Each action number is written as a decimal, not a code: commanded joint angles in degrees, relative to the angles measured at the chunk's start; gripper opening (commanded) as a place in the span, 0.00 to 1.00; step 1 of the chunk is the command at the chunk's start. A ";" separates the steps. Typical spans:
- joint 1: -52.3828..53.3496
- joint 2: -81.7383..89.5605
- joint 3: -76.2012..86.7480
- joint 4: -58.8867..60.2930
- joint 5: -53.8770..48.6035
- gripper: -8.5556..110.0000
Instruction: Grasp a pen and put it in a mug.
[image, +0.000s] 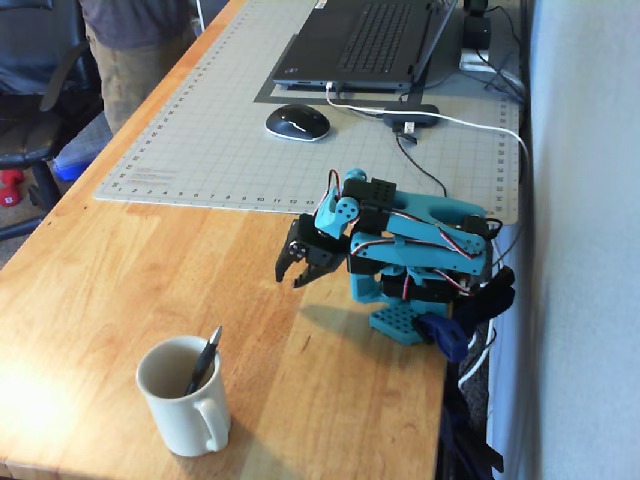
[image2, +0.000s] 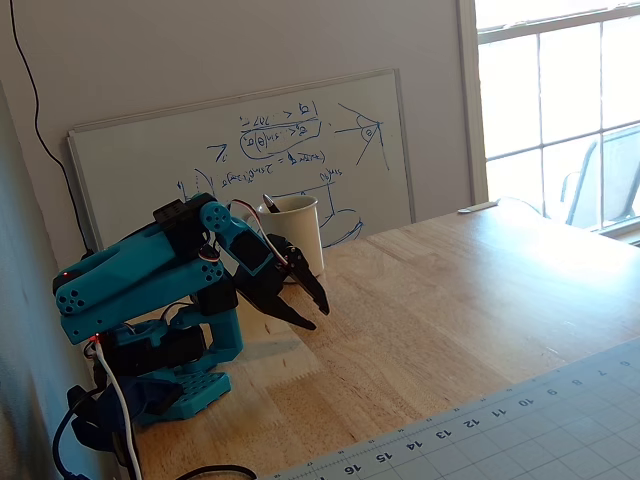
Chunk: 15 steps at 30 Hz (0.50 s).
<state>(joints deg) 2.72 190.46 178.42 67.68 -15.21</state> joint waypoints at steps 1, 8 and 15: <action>0.44 1.67 -0.35 -0.88 2.11 0.13; 0.35 1.67 -0.26 -1.05 2.64 0.08; 0.35 1.32 -0.26 -1.14 1.67 0.08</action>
<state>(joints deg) 2.72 190.46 178.42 67.59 -13.18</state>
